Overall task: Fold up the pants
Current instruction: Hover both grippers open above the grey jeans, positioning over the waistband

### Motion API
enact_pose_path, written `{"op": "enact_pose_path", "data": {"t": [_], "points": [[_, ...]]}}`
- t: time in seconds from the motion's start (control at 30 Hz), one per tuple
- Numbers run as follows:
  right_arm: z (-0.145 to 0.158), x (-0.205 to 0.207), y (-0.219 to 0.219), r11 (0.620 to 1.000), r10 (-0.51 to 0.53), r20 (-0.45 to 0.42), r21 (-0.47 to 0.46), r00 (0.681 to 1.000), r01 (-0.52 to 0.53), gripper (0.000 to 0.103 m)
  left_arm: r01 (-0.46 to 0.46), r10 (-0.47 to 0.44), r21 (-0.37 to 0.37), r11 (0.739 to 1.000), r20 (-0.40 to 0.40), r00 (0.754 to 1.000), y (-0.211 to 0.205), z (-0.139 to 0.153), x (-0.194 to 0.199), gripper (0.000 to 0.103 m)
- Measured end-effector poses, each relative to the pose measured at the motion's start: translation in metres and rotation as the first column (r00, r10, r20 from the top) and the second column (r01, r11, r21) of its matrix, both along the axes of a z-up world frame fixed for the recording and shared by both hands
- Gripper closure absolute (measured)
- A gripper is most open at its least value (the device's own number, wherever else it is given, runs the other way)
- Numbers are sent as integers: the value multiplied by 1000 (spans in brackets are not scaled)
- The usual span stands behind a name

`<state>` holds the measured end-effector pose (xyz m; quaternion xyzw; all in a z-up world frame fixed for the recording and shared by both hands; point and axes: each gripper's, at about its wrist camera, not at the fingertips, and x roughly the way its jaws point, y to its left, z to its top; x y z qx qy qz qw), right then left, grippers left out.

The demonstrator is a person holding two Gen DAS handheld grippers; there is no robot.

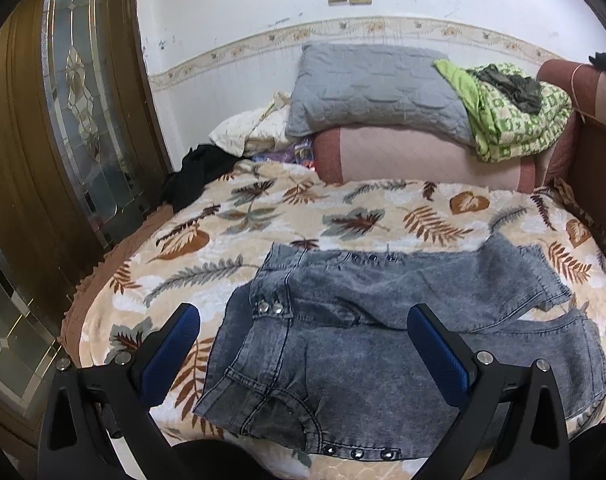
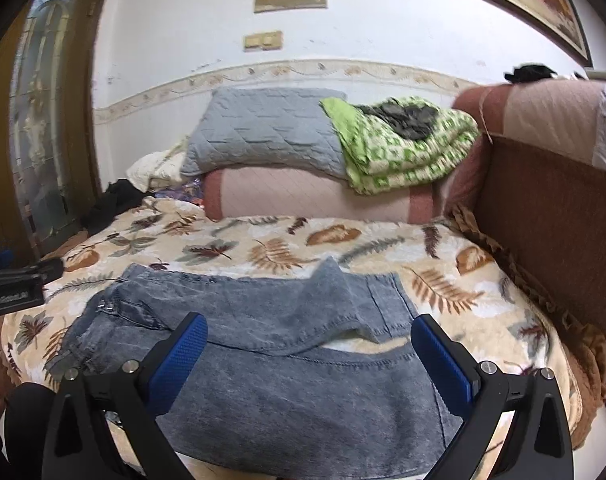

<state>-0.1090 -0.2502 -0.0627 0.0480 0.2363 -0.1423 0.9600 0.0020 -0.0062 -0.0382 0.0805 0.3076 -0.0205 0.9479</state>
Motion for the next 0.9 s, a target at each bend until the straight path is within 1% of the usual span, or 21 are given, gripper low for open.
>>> {"op": "enact_pose_path", "data": {"t": [0.1, 0.3, 0.37, 0.43, 0.5, 0.57, 0.7, 0.9], "points": [[-2, -1, -15, 999, -34, -2, 24, 999, 34, 0, -7, 7, 2, 1000, -14, 1000, 3, -6, 3, 0], [-3, 3, -33, 997, -66, -1, 28, 998, 66, 0, -8, 9, 40, 999, -31, 999, 2, -10, 3, 0], [-6, 12, -36, 997, -66, -19, 28, 998, 66, 0, -13, 14, 38, 999, -40, 999, 6, -6, -1, 0], [-9, 27, -39, 997, -53, -50, 46, 997, 55, 0, -30, 31, 31, 999, -24, 999, 13, 0, -8, 0], [-8, 41, -37, 997, -47, -64, 53, 997, 50, 0, -45, 45, 19, 999, -13, 999, 20, 5, -13, 0], [-3, 50, -31, 998, -25, -52, 56, 998, 28, 0, -55, 56, 24, 998, -11, 998, 26, 8, -14, 0], [5, 60, -8, 1000, 1, -31, 25, 1000, 0, 0, -72, 72, 30, 997, 2, 997, 38, 15, -15, 0], [4, 69, 4, 1000, 21, -55, 11, 998, -21, 0, -85, 85, 20, 996, 11, 996, 49, 21, -15, 0]]}}
